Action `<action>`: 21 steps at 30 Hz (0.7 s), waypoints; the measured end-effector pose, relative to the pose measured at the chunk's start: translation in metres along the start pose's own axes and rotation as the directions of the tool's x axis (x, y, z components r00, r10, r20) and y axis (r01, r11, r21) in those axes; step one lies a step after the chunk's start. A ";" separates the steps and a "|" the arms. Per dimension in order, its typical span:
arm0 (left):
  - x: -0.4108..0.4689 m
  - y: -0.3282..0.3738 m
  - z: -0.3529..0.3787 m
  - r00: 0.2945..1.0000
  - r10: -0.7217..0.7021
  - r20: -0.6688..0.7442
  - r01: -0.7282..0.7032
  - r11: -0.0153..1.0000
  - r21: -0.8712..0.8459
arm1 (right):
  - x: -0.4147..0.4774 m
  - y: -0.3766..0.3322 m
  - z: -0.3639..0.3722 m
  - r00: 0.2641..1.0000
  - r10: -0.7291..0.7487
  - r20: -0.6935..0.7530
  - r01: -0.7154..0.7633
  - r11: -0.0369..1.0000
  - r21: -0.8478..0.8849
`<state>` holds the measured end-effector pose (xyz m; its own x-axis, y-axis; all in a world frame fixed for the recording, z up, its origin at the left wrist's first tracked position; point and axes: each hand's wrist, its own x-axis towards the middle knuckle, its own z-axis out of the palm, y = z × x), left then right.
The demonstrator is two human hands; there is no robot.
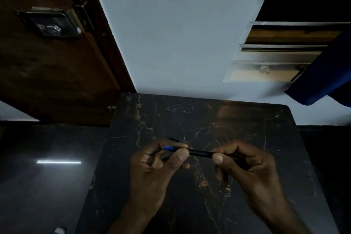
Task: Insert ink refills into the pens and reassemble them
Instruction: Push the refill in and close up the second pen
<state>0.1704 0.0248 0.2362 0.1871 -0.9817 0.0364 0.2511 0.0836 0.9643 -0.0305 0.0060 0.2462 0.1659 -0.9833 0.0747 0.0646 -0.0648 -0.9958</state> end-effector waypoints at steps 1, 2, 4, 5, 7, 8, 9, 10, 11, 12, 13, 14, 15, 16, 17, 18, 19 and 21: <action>0.005 -0.001 -0.005 1.000 0.006 0.021 -0.006 1.000 -0.002 | 0.003 0.002 0.003 1.000 0.012 0.000 -0.012 1.000 0.008; 0.010 -0.001 -0.009 0.999 0.015 0.042 -0.015 1.000 0.000 | 0.005 0.004 0.007 1.000 0.024 -0.006 -0.024 1.000 0.021; 0.021 -0.004 -0.017 0.994 0.036 0.106 -0.039 0.999 0.025 | 0.008 0.011 0.013 0.998 0.041 -0.044 -0.038 0.997 0.073; 0.028 -0.008 -0.023 0.985 0.044 0.165 -0.053 0.997 0.054 | 0.010 0.015 0.017 0.996 0.044 -0.080 -0.035 0.993 0.109; 0.050 -0.025 -0.039 0.946 0.018 0.325 -0.058 0.992 0.115 | 0.012 0.023 0.023 0.981 0.056 -0.186 -0.016 0.978 0.207; 0.064 -0.039 -0.048 0.924 -0.010 0.382 -0.051 0.987 0.150 | 0.014 0.026 0.024 0.966 0.077 -0.247 -0.009 0.964 0.266; 0.080 -0.057 -0.057 0.913 -0.036 0.406 -0.053 0.977 0.206 | 0.015 0.028 0.022 0.949 0.097 -0.300 0.001 0.951 0.310; 0.097 -0.077 -0.066 0.914 -0.057 0.403 -0.070 0.954 0.293 | 0.015 0.030 0.018 0.934 0.108 -0.341 0.012 0.944 0.329; 0.114 -0.101 -0.076 0.920 -0.072 0.385 -0.103 0.904 0.414 | 0.015 0.031 0.014 0.921 0.110 -0.373 0.018 0.946 0.324; 0.128 -0.125 -0.085 0.925 -0.077 0.371 -0.154 0.818 0.554 | 0.013 0.031 0.009 0.914 0.114 -0.389 0.014 0.950 0.312; 0.140 -0.149 -0.093 0.917 -0.086 0.389 -0.225 0.695 0.683 | 0.010 0.031 0.006 0.905 0.122 -0.407 0.007 0.954 0.301; 0.150 -0.171 -0.100 0.893 -0.123 0.434 -0.300 0.554 0.776 | 0.007 0.030 0.004 0.896 0.131 -0.424 0.000 0.956 0.294; 0.157 -0.188 -0.104 0.861 -0.183 0.475 -0.362 0.437 0.823 | 0.003 0.030 0.002 0.888 0.134 -0.440 0.000 0.957 0.291; 0.164 -0.200 -0.107 0.833 -0.241 0.498 -0.398 0.365 0.842 | 0.000 0.029 0.001 0.878 0.138 -0.459 -0.001 0.958 0.286; 0.169 -0.209 -0.108 0.809 -0.293 0.509 -0.419 0.321 0.850 | -0.004 0.028 0.001 0.868 0.140 -0.476 0.000 0.959 0.282; 0.173 -0.216 -0.109 0.787 -0.332 0.520 -0.438 0.292 0.850 | -0.008 0.028 0.001 0.861 0.144 -0.488 -0.002 0.960 0.280; 0.175 -0.220 -0.108 0.766 -0.360 0.532 -0.460 0.271 0.845 | -0.012 0.029 0.001 0.851 0.153 -0.503 -0.002 0.958 0.288; 0.178 -0.224 -0.106 0.726 -0.403 0.557 -0.508 0.231 0.830 | -0.020 0.029 0.003 0.832 0.175 -0.527 -0.009 0.953 0.302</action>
<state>0.2482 -0.1504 -0.0008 -0.4938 -0.8422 -0.2164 -0.8254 0.3756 0.4215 -0.0287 0.0247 0.2160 -0.3690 -0.9189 -0.1395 0.3573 -0.0017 -0.9340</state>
